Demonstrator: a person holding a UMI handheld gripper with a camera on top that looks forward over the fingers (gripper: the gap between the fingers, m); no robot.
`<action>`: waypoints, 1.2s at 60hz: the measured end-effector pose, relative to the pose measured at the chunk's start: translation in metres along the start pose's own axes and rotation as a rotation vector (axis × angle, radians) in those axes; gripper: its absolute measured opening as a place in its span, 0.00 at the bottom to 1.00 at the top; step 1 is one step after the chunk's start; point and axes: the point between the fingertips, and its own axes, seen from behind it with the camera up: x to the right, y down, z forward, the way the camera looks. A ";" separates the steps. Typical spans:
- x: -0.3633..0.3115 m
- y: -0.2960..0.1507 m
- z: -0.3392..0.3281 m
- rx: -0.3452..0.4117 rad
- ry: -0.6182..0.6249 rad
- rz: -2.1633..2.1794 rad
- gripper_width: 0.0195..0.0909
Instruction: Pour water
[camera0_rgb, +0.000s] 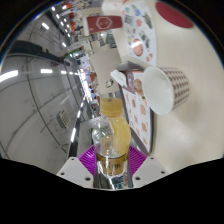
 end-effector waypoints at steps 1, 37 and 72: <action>-0.003 0.000 -0.001 -0.002 0.010 -0.047 0.26; -0.029 -0.217 -0.157 0.306 0.613 -1.720 0.26; 0.057 -0.253 -0.195 0.237 0.757 -1.600 0.88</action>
